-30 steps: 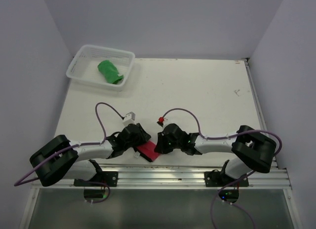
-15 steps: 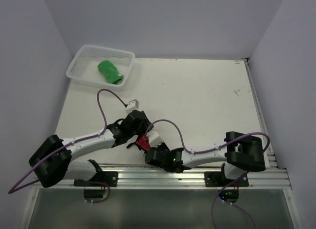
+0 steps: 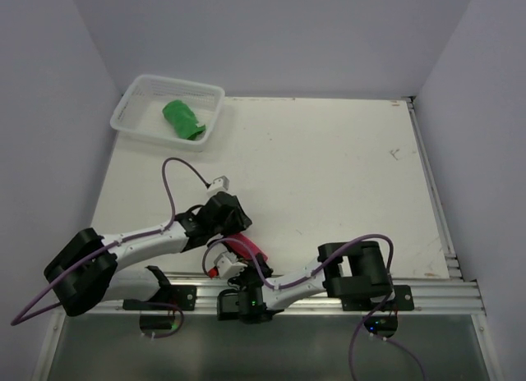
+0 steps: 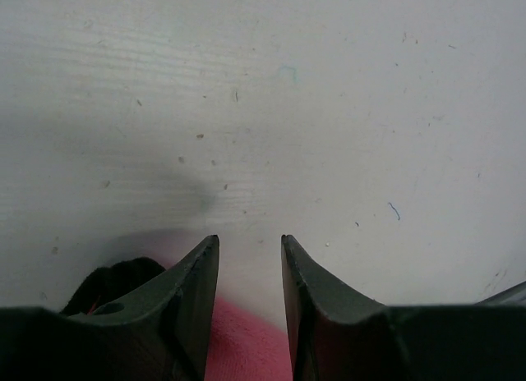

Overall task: Roll the towels
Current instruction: Roll the towel

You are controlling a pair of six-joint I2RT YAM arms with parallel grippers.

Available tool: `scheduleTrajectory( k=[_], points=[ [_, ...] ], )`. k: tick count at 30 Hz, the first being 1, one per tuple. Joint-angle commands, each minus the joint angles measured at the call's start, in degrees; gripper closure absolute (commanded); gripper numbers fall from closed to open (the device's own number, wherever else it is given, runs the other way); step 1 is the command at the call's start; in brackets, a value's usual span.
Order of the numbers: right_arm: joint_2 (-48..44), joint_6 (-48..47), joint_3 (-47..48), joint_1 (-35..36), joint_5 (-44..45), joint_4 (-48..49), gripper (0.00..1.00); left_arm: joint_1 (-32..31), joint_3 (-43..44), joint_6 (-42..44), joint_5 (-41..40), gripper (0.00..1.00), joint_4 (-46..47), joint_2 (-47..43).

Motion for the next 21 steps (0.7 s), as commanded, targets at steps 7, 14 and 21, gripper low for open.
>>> scheduleTrajectory(
  k=[7, 14, 21],
  points=[
    [3.5, -1.1, 4.4, 1.7, 4.7, -5.8, 1.0, -1.0, -4.4, -2.3, -0.2, 0.6, -0.8, -5.8],
    [3.9, -1.6, 5.2, 1.8, 4.1, -6.4, 0.96, -3.4, -9.6, -5.7, -1.6, 0.6, 1.0, -5.9],
    [-4.3, -1.6, 1.3, 1.7, -0.5, -2.5, 0.61, -4.2, -12.7, -6.9, -5.2, 0.6, 1.2, -5.6]
  ],
)
